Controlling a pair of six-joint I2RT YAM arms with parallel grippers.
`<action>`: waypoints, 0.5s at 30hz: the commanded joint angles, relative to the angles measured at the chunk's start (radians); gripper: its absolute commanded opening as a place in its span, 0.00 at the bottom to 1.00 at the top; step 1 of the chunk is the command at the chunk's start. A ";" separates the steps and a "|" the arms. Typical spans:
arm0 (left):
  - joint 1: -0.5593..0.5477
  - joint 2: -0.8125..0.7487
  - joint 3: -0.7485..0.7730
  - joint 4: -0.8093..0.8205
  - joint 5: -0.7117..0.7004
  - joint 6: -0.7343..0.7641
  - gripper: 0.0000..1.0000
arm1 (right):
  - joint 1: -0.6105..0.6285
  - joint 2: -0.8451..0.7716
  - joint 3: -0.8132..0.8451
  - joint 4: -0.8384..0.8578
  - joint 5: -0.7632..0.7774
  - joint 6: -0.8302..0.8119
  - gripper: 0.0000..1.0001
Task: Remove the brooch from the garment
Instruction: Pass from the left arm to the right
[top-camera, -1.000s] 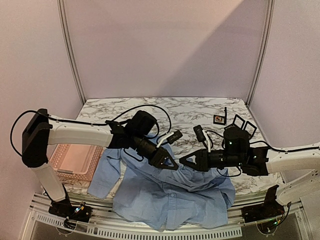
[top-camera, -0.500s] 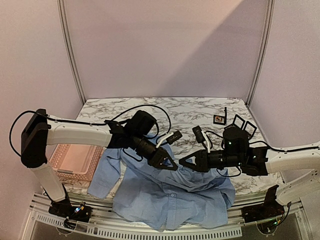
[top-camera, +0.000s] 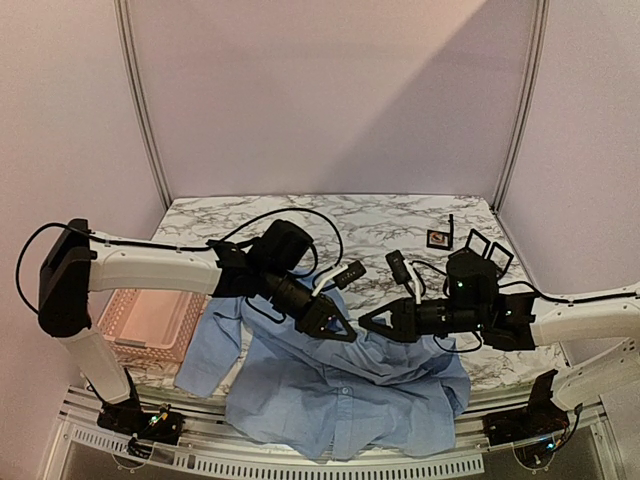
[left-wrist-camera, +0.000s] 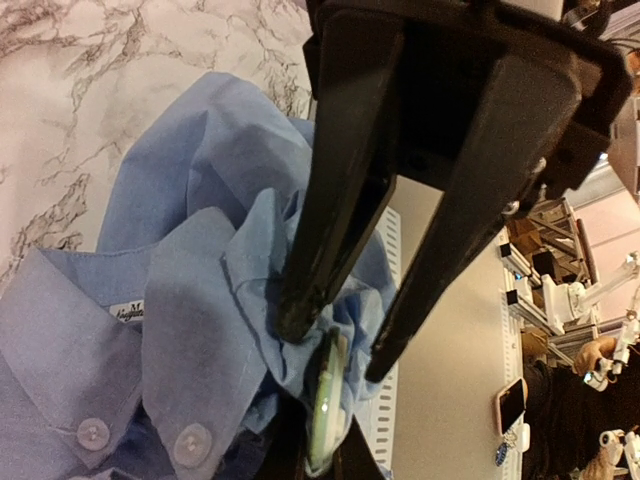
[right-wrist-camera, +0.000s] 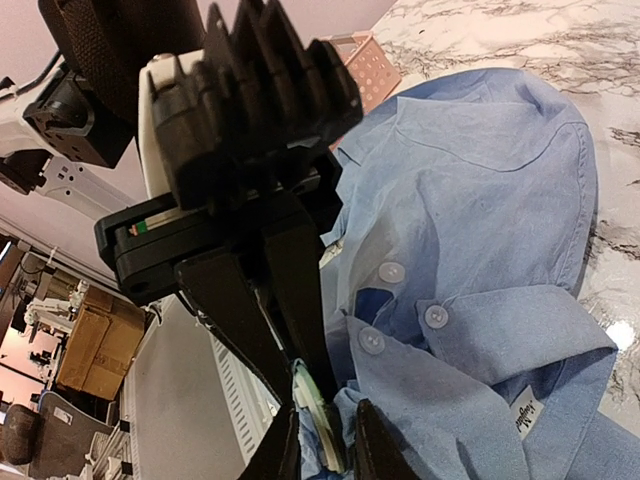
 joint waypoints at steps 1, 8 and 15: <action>-0.017 -0.026 0.018 0.004 0.013 0.015 0.00 | -0.007 0.022 0.000 0.009 -0.023 0.001 0.17; -0.014 -0.022 0.019 0.001 -0.005 0.010 0.00 | -0.007 0.026 -0.002 0.015 -0.032 0.001 0.09; -0.014 -0.023 0.021 0.001 -0.021 0.004 0.07 | -0.007 0.002 -0.016 0.040 0.020 0.000 0.00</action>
